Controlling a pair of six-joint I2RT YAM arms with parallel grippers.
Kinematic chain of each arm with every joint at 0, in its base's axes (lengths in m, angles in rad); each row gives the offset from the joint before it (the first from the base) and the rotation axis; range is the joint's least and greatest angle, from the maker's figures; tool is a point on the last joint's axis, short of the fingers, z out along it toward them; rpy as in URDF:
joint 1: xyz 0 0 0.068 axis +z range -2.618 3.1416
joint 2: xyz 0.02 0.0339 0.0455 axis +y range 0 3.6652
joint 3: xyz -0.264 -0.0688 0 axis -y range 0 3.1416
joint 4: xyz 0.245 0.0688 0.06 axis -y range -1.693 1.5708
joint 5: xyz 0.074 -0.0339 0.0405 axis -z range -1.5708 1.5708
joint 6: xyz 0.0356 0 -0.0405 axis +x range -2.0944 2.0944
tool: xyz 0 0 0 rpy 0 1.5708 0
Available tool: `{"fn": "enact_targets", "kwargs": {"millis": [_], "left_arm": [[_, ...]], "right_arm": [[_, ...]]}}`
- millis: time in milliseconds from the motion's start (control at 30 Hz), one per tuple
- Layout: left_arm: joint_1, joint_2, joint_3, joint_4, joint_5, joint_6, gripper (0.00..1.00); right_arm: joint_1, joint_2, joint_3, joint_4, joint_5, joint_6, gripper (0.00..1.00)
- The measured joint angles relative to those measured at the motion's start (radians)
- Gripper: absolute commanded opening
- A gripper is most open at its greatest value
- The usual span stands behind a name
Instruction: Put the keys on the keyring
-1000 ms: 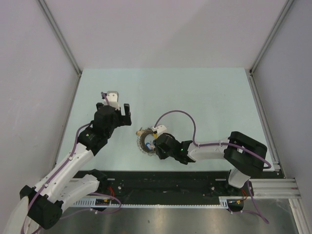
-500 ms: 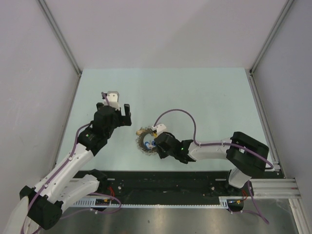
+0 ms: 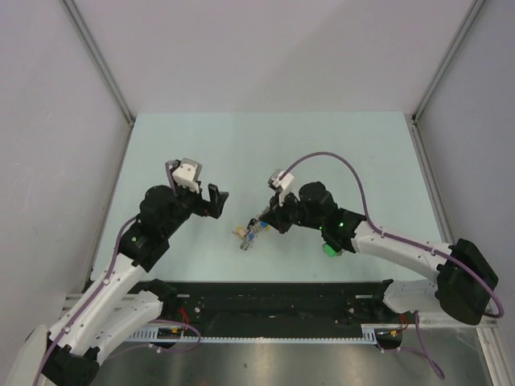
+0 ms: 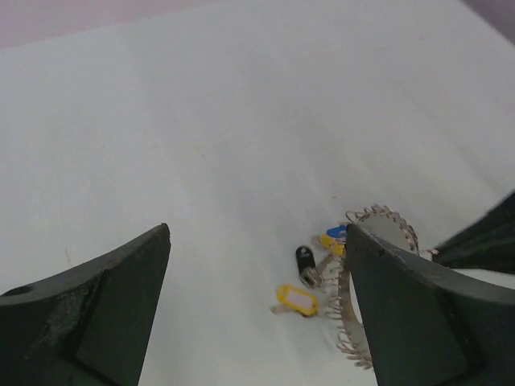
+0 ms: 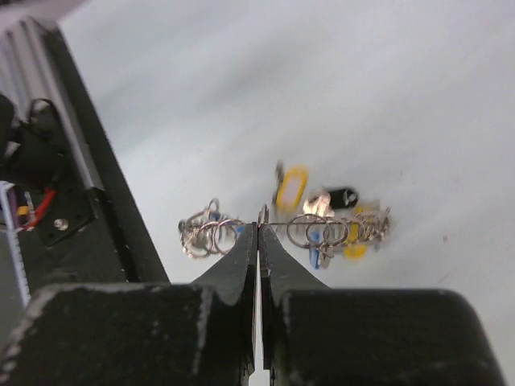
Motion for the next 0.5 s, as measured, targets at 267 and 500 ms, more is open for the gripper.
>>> {"fn": "enact_targets", "kwargs": {"millis": [267, 500], "left_arm": [[0.0, -0.144, -0.076, 0.182, 0.277, 0.035, 0.92], [0.0, -0.134, -0.076, 0.3, 0.5, 0.034, 0.86]], "right_arm": [[-0.189, -0.092, 0.0, 0.153, -0.423, -0.069, 0.0], [-0.298, -0.117, 0.0, 0.26, -0.714, -0.057, 0.0]]}}
